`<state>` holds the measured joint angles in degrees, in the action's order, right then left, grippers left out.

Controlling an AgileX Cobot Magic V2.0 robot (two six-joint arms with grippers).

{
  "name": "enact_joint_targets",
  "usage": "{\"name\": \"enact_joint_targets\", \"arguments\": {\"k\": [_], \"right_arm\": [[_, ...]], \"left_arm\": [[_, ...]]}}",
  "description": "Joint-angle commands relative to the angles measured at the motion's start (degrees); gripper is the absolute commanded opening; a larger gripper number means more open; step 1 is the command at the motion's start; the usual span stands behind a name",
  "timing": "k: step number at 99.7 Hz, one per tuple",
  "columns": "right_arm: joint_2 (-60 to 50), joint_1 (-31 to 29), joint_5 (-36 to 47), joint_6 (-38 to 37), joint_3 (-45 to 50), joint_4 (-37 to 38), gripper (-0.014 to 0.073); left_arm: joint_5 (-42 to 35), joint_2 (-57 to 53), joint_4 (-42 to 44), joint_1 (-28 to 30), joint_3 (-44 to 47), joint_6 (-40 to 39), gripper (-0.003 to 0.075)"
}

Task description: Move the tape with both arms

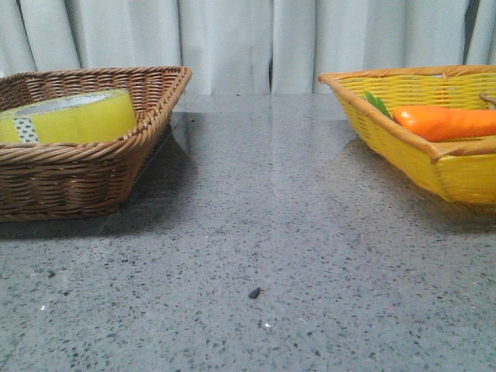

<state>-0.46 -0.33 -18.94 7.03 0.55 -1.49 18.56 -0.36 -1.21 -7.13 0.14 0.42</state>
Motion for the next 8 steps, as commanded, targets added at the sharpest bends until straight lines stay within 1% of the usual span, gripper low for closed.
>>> {"name": "enact_joint_targets", "arguments": {"k": [1, 8], "right_arm": [[-1.3, -0.4, 0.8, 0.0, 1.2, 0.1, -0.0067], [-1.3, -0.4, 0.8, 0.0, 1.2, 0.1, -0.0067]], "left_arm": [[-3.4, -1.7, -0.5, 0.1, 0.6, -0.1, -0.0021], [-3.4, -1.7, -0.5, 0.1, 0.6, -0.1, -0.0021]]}}
